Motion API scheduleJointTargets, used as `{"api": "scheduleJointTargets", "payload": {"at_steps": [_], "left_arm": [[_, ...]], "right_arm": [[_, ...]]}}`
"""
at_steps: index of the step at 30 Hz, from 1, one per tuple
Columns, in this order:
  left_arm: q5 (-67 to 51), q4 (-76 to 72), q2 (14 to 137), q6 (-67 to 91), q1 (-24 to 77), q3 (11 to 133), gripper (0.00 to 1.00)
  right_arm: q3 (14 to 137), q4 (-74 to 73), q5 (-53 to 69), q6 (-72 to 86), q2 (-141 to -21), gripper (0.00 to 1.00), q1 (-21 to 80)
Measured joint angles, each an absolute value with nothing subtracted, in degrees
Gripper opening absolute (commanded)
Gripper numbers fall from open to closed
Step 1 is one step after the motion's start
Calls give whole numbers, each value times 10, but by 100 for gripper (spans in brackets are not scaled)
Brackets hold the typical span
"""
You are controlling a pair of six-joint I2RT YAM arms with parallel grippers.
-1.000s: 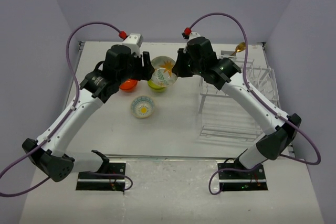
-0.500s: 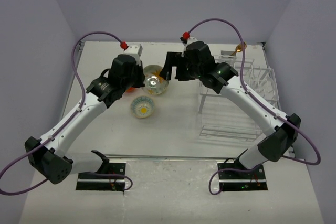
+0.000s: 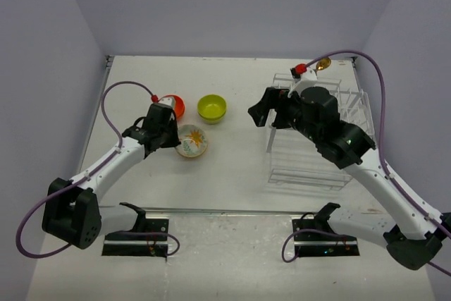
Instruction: Unload the bowls from the dish rack
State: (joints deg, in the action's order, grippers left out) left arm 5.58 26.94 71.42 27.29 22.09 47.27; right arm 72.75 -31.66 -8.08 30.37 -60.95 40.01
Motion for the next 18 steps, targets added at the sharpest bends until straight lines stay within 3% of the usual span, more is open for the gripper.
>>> {"api": "scheduleJointTargets", "payload": {"at_steps": [18], "left_arm": [[-60,177,761,289,157,451,0]], "right_arm": [[656,-316,-74,278,-569,99,401]]}}
